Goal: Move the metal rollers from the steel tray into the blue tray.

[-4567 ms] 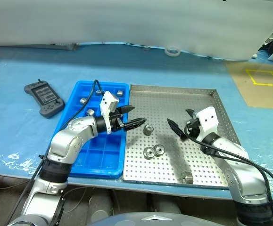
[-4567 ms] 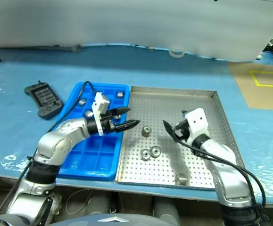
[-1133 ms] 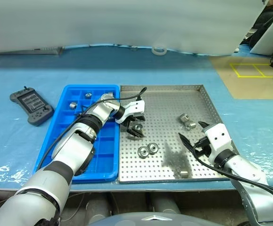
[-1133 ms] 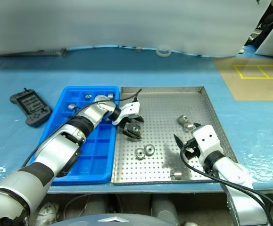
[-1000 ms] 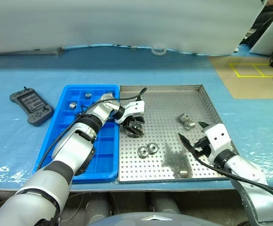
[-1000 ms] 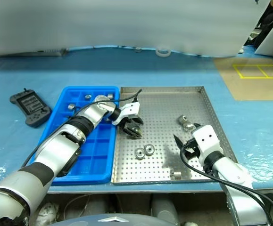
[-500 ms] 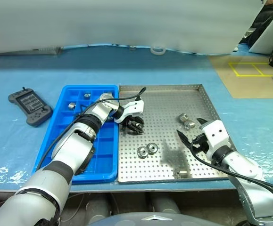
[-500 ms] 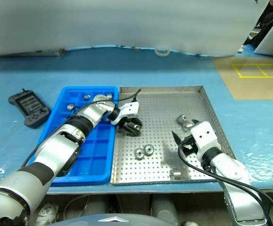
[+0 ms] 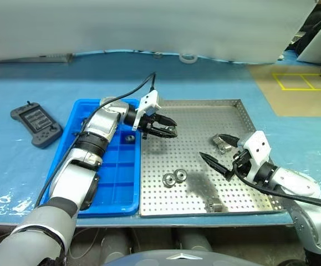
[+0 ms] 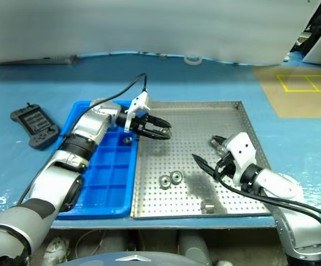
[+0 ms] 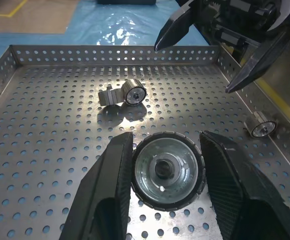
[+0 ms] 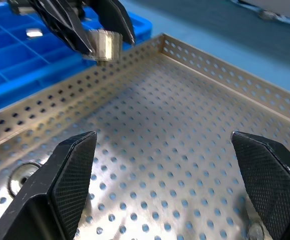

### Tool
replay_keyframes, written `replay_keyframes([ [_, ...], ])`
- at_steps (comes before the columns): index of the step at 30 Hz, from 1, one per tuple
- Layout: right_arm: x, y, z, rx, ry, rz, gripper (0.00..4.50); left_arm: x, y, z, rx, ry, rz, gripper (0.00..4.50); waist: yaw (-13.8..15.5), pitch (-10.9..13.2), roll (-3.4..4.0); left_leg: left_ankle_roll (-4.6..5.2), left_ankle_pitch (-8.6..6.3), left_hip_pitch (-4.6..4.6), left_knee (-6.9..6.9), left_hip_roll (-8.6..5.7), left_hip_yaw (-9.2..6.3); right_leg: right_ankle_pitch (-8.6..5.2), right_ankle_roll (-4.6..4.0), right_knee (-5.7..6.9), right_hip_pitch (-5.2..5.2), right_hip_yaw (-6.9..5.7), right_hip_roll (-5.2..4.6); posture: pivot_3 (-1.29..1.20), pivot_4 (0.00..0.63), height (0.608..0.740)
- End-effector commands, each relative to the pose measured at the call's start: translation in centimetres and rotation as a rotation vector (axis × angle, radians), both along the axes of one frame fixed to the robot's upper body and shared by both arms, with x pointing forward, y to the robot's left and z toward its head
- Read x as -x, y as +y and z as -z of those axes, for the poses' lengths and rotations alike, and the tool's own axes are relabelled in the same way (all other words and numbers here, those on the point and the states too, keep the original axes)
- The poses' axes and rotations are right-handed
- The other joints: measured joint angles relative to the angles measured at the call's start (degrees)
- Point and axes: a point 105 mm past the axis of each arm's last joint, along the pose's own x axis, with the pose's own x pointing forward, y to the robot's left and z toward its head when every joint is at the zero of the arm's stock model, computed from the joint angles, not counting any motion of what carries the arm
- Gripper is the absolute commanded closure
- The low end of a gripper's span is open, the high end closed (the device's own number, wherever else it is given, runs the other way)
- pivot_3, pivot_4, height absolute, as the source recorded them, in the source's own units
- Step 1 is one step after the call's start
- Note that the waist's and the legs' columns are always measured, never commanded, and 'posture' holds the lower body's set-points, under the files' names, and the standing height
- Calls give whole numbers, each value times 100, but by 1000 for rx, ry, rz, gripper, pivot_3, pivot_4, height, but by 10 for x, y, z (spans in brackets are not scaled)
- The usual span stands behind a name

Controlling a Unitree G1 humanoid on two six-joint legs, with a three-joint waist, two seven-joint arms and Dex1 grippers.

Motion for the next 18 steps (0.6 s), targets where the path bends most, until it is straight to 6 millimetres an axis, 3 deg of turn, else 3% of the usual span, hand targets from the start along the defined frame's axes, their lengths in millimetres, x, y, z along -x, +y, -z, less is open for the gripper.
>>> replay_keyframes([
  [1, -6, 19, -18, -10, -35, -124, 0, 5, 13, -24, 63, -57, -73, 2780, 44, 3, 1, -7, 2, 1, -1, 1, 0, 0, 0, 0, 0, -2, 0, -216, 150, 740],
  [13, -44, 73, -30, 9, -43, -456, 0, 24, 89, -17, 68, -77, -525, 2780, 820, 15, -6, -63, 34, 9, -45, 5, -5, -5, -8, 8, -7, -41, 1, 185, 150, 740],
  [18, -56, 92, -27, 25, -58, -568, 0, 42, 118, 1, 35, -41, -716, 2780, 1016, 18, -22, -67, 35, -3, -51, 4, -16, -5, -8, 10, -9, -65, -2, 293, 150, 740],
])
